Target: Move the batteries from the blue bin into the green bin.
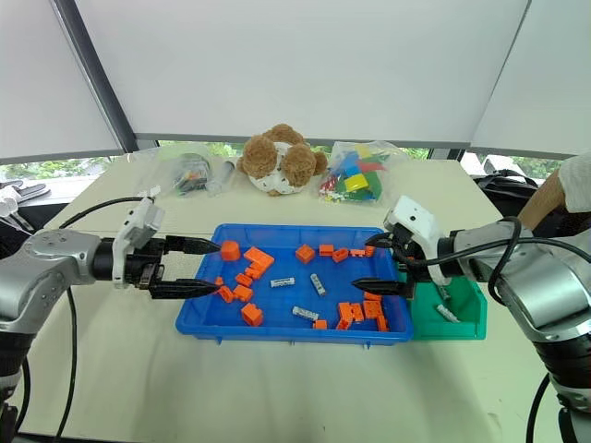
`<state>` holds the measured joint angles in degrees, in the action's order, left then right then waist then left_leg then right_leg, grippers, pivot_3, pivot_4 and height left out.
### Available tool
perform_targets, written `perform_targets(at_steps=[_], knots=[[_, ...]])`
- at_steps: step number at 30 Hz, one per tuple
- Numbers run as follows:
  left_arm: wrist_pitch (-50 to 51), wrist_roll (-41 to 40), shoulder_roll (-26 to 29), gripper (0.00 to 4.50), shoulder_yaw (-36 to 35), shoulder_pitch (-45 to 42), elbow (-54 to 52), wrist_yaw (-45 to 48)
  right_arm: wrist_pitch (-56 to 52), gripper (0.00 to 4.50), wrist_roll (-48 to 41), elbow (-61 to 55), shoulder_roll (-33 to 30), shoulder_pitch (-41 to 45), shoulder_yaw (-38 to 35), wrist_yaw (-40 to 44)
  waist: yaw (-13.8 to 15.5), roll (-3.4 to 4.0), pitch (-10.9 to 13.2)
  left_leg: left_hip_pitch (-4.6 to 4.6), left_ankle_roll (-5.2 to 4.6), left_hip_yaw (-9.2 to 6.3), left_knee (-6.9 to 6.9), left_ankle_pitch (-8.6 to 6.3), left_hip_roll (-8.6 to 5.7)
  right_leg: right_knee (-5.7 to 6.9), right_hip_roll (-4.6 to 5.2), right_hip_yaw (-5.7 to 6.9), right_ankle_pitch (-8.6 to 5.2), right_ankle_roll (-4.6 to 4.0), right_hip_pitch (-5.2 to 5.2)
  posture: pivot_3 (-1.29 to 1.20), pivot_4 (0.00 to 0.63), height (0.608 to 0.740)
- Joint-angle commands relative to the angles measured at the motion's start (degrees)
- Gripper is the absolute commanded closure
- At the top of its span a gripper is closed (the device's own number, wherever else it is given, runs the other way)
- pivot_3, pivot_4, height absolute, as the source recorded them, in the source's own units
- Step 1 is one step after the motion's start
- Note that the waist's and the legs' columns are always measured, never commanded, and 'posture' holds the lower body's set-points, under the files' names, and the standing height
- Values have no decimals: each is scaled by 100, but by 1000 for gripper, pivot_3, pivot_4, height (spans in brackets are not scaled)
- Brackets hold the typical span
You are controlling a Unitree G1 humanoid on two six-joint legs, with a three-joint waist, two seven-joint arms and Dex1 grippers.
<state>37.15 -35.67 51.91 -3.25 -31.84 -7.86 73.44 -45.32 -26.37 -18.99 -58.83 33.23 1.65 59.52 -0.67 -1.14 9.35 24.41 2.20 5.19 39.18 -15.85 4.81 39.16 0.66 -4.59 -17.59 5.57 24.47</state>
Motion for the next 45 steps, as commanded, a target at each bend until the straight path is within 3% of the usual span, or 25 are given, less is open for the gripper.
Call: perform_targets(at_steps=[1,13,24,31,38,45], knots=[[64,-199,175,0,-263,77,-269,99,-4,52,-86,-282,66,81,-96,-43,-2,0,0,0,0,1,0,0,0,0,0,0,0,0,0,0,150,733],[266,-441,16,0,-391,-227,-118,-213,-14,52,-74,-344,196,59,-116,-159,2,0,0,0,0,0,0,0,0,1,0,1,0,0,1,0,150,733],[233,-394,308,0,-419,-139,117,160,-274,52,-52,-306,584,532,340,-333,-10,0,0,0,0,2,-1,0,1,4,-1,1,0,0,4,0,150,733],[137,-273,326,0,-325,-194,224,248,-212,52,371,223,1371,1033,1050,-635,-14,-1,-1,0,0,2,0,0,1,4,-1,1,0,0,4,0,150,733],[74,-139,342,0,-269,-200,172,278,785,52,1147,2172,2634,1843,2053,-341,-32,-1,0,1,1,5,-1,0,2,7,-2,2,0,0,9,0,150,733],[146,-144,340,0,-300,-231,50,181,1767,52,1805,4206,3484,2316,2427,-16,-20,-1,-1,3,3,6,-1,1,1,7,2,5,0,0,7,0,150,733]])
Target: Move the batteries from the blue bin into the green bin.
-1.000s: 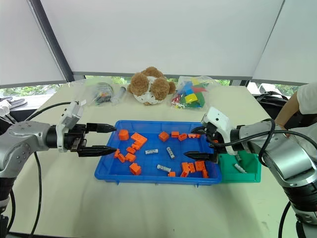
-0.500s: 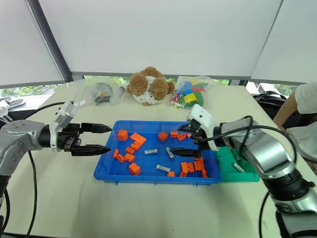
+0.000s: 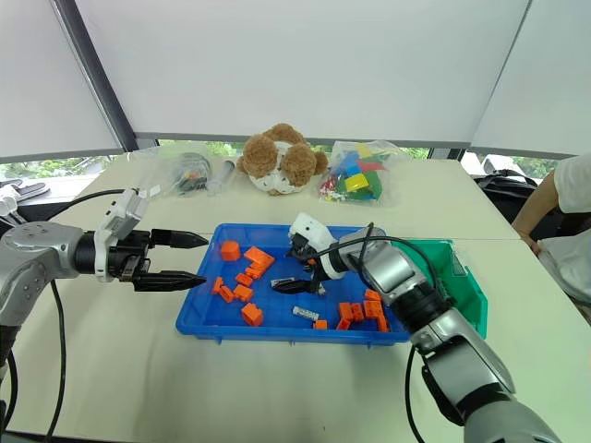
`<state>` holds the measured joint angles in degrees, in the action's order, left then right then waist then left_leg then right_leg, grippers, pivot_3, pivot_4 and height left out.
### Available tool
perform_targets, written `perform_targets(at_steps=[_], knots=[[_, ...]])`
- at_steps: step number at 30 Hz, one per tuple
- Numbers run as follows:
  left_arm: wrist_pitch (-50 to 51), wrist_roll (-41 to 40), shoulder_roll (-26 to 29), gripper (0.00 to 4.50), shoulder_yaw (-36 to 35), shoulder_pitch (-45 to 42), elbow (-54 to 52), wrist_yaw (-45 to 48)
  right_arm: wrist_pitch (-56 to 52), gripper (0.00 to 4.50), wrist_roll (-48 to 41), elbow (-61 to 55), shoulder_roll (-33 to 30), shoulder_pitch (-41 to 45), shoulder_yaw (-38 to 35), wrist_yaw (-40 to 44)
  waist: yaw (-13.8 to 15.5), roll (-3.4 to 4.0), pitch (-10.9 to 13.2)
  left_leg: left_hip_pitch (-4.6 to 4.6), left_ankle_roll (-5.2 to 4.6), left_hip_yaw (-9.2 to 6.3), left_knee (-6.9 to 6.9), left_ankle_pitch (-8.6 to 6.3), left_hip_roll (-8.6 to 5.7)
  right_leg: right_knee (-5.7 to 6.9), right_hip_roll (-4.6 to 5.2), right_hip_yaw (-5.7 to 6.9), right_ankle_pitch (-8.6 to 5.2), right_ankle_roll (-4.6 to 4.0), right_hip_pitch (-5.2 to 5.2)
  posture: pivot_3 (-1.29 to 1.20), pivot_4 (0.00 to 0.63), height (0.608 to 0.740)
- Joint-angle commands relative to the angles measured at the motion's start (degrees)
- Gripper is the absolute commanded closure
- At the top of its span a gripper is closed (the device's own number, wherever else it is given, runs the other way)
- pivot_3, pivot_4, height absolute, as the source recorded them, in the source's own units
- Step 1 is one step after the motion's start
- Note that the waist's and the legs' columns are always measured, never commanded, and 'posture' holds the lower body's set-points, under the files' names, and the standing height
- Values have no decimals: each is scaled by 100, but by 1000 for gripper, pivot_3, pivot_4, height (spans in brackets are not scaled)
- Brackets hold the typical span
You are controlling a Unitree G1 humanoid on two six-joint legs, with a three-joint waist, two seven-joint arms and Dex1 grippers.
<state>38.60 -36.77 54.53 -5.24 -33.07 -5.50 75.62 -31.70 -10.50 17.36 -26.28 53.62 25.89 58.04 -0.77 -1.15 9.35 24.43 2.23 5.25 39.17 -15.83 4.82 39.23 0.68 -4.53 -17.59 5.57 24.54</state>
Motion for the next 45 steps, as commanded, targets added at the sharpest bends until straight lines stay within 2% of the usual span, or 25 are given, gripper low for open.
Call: perform_targets(at_steps=[1,8,9,11,17,18,21,23,26,30,35,40,45], knots=[[-19,-13,89,0,-95,-90,-200,-46,519,52,291,859,350,332,12,162,-22,0,0,0,0,0,0,0,0,0,-1,0,0,0,0,0,150,733],[-8,-35,86,0,-123,-1,-349,-138,950,52,674,2117,868,603,-63,316,-45,0,0,-2,24,-1,-2,13,2,6,-2,1,0,0,2,0,150,733],[-10,-33,82,0,-120,-13,-345,-145,1021,287,751,2198,880,620,-40,350,-46,0,0,-2,24,-1,-2,13,2,6,-2,1,0,0,2,0,150,733],[-16,-27,74,0,-107,-42,-329,-151,1136,931,892,2300,886,639,-7,403,-45,0,0,-2,23,-1,-2,13,2,6,-2,2,0,0,2,0,150,733],[-88,24,10,0,-21,-118,-236,-139,1183,4065,1097,2217,897,603,-61,495,-43,0,0,-2,24,-1,-2,13,2,6,-1,2,0,0,1,0,150,733],[-95,28,-2,0,-9,-128,-228,-135,1195,4478,1152,2129,852,593,-69,459,-43,0,0,-2,23,-1,-2,13,2,6,-1,2,0,0,1,0,150,733],[-118,40,-46,0,38,-163,-201,-116,1154,4479,1162,1502,560,497,-274,413,-32,1,0,-2,24,-2,-2,13,2,7,-1,2,0,0,1,0,150,733],[-133,51,-80,0,68,-181,-187,-109,842,4479,1029,666,186,334,-611,363,-1,1,1,-1,24,-2,-2,13,1,7,0,2,0,0,1,0,150,733],[-175,73,-140,0,123,-218,-139,-89,30,4479,776,-790,-533,-47,-1373,200,22,1,1,3,23,-4,-1,13,0,5,2,3,0,0,1,0,150,733],[-239,123,-236,0,195,-239,-71,-44,-965,4479,649,-2110,-1576,-692,-2310,-62,16,1,1,2,3,-5,-2,2,-1,0,2,3,0,0,0,0,150,733],[-314,166,-365,0,285,-282,6,-13,-1732,4479,567,-2882,-2545,-1702,-3152,-327,-9,1,1,-2,0,-2,-4,0,-1,-3,-1,-1,0,0,-2,0,150,733],[-424,256,-483,0,431,-374,134,50,-2059,4479,477,-3189,-2941,-2573,-3521,-527,-21,1,0,-4,0,-2,-3,0,-1,-2,-3,-4,0,0,-2,0,150,733],[-429,297,-554,0,485,-437,162,82,-2208,2073,297,-3360,-2999,-2878,-3601,-678,-5,1,0,-4,0,-1,-3,0,-1,-2,-3,-6,0,0,-1,0,150,733]])
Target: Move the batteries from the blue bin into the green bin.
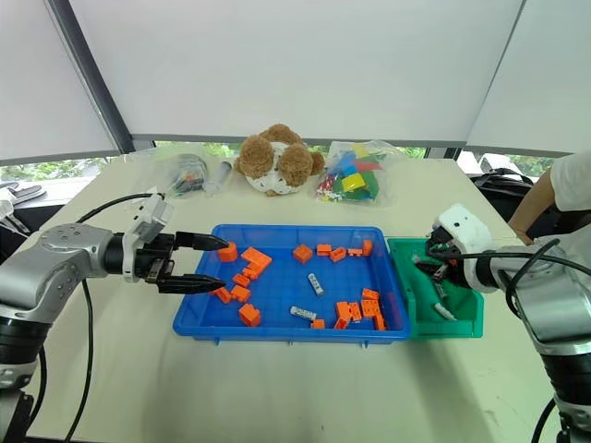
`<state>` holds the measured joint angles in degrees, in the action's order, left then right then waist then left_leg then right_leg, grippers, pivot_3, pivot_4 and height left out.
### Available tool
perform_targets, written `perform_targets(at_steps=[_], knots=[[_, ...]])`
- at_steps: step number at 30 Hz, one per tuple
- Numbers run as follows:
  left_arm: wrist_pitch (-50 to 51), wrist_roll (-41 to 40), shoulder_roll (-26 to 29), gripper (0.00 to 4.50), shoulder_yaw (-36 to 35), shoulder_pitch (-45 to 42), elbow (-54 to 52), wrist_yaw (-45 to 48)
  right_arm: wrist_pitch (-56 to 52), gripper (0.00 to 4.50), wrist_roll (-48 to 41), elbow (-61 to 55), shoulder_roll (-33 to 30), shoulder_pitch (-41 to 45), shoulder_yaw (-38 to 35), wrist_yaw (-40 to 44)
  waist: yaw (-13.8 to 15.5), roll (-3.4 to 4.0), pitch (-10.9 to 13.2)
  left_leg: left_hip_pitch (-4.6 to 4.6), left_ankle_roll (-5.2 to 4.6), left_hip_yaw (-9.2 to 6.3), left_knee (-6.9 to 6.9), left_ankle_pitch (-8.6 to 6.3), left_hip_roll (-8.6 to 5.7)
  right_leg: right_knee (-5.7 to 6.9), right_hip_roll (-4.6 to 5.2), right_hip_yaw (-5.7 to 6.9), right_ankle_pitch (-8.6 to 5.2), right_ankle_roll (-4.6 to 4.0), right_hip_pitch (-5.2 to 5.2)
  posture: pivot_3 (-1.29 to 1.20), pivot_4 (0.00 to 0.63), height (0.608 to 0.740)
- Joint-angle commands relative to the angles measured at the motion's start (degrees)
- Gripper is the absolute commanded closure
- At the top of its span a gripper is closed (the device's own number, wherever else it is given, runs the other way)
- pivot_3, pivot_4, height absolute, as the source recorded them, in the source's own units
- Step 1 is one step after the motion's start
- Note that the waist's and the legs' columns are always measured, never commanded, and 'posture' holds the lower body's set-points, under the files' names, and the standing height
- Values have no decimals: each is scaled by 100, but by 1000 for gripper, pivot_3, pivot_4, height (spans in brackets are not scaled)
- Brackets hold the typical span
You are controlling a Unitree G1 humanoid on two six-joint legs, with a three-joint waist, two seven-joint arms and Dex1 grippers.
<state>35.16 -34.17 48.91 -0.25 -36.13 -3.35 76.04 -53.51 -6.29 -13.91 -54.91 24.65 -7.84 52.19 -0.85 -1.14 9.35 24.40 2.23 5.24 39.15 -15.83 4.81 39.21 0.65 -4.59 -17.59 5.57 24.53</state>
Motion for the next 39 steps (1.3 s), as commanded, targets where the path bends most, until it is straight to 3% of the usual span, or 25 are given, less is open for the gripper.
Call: perform_targets(at_steps=[1,4,8,14,20,24,39], knots=[[-84,40,5,0,-10,-136,-53,45,-35,1500,-150,-251,-158,17,-227,-113,5,0,0,0,0,0,1,0,0,0,0,-1,0,0,0,0,150,733],[-83,41,0,0,7,-151,-54,38,-18,12,-226,-295,-253,121,-200,-158,9,0,0,0,0,0,1,0,0,0,0,0,0,0,0,0,150,733],[-76,52,-15,0,17,-177,-51,25,-56,12,-752,-606,-117,584,-87,75,-2,0,0,1,0,0,1,0,0,0,1,-1,0,0,0,0,150,733],[-118,111,-68,0,70,-270,43,42,152,12,-1421,-808,431,1166,898,652,-2,0,0,0,0,-6,0,0,2,0,-5,1,0,0,-1,0,150,733],[-146,134,-87,0,59,-211,-16,2,830,12,-926,9,1146,1746,2502,942,16,0,0,2,0,-4,3,0,0,0,0,2,0,0,-1,0,150,733],[-114,109,-43,0,0,-128,-120,-42,1114,12,-628,603,1582,2002,3143,1067,4,0,0,2,0,-5,3,0,1,2,-1,3,0,0,0,0,150,733],[-162,112,58,0,-88,38,-202,-147,2419,12,624,2294,2107,2356,4143,1506,0,0,0,2,1,-4,3,0,1,2,0,6,0,0,1,0,150,733]])
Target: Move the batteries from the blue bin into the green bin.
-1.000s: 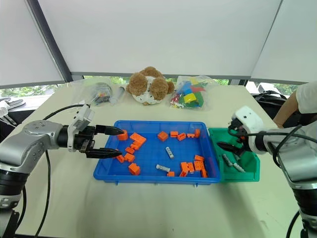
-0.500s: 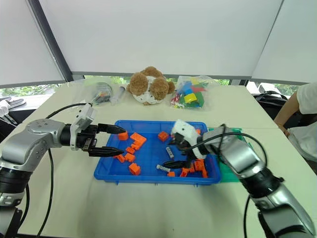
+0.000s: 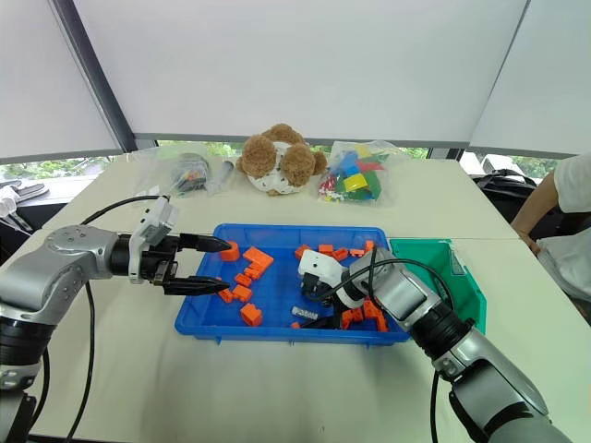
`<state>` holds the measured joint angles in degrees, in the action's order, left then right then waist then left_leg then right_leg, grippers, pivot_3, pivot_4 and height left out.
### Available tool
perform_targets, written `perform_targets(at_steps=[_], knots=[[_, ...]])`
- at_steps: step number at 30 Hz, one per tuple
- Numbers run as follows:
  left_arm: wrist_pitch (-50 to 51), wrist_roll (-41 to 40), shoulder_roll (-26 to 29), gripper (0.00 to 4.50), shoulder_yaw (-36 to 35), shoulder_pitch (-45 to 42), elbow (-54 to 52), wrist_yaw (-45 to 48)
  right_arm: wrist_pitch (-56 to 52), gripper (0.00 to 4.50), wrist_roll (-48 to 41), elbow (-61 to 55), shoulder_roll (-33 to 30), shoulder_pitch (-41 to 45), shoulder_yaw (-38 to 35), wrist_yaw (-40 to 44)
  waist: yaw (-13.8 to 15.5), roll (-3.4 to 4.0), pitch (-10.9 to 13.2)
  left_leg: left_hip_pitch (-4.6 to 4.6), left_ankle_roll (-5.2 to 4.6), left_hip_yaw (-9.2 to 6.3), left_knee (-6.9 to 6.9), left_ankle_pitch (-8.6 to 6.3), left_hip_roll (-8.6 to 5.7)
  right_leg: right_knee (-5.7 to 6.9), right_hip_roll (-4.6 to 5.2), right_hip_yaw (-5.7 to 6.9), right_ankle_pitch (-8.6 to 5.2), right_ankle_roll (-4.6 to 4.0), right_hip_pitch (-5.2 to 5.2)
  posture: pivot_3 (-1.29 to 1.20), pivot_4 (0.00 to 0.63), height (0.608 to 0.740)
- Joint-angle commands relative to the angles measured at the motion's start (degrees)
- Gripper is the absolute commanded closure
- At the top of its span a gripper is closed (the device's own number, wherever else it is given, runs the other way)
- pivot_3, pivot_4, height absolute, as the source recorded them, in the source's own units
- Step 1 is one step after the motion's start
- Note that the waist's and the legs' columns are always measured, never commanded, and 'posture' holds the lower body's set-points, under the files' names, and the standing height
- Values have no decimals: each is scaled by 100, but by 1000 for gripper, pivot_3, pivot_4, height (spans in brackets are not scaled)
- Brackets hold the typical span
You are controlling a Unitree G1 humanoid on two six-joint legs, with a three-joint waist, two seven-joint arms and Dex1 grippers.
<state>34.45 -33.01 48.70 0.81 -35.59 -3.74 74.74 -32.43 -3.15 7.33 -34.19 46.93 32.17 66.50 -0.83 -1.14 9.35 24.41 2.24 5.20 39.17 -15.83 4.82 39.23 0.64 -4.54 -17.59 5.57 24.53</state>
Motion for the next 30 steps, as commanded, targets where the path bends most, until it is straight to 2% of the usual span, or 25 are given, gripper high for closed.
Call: perform_targets(at_steps=[1,2,8,9,10,13,16,21,25,30], knots=[[-99,0,76,0,-193,-14,-161,-23,421,535,417,271,42,140,183,81,-2,0,0,0,0,-1,0,0,1,0,-1,1,0,0,0,0,150,733],[-110,7,75,0,-192,-13,-158,-27,504,808,495,356,56,149,204,87,-3,0,0,-1,0,0,0,0,1,1,-1,1,0,0,0,0,150,733],[-169,39,64,0,-179,-19,-129,-38,592,3925,593,427,143,151,66,218,0,-1,-1,-3,1,-1,1,0,0,1,0,1,0,0,-5,0,150,733],[-175,41,60,0,-176,-25,-124,-40,559,4346,593,398,154,145,23,205,0,-1,-1,-3,1,-1,1,0,0,1,0,1,0,0,-5,0,150,733],[-183,43,58,0,-172,-28,-120,-40,515,4484,577,357,162,140,-28,192,0,-1,-1,-3,1,-1,1,0,1,1,0,1,0,0,-5,0,150,733],[-226,55,54,0,-154,-32,-99,-34,295,4474,418,27,132,138,-317,123,3,-1,-1,-3,1,-1,1,1,1,1,0,1,0,0,-5,0,150,733],[-251,68,43,0,-138,-56,-66,-18,-175,4474,128,-573,24,247,-940,-41,3,1,0,-2,1,-1,1,1,1,1,0,1,0,0,-3,0,150,733],[-249,83,6,0,-99,-103,-32,2,-1031,4474,-286,-1389,-659,412,-2481,-484,40,1,1,1,1,-1,0,1,0,1,2,1,0,0,-2,0,150,733],[-255,102,-45,0,-77,-113,-22,13,-1232,4474,-159,-1464,-1627,-113,-3267,-872,129,-1,-1,1,-4,2,0,-2,-3,-10,6,3,0,0,-6,0,150,733],[-319,170,-119,0,-20,-193,104,49,-1385,4474,-201,-1501,-2244,-1048,-3807,-1100,42,0,0,-3,-5,4,-2,-3,-1,-9,1,-2,0,0,-6,0,150,733]])
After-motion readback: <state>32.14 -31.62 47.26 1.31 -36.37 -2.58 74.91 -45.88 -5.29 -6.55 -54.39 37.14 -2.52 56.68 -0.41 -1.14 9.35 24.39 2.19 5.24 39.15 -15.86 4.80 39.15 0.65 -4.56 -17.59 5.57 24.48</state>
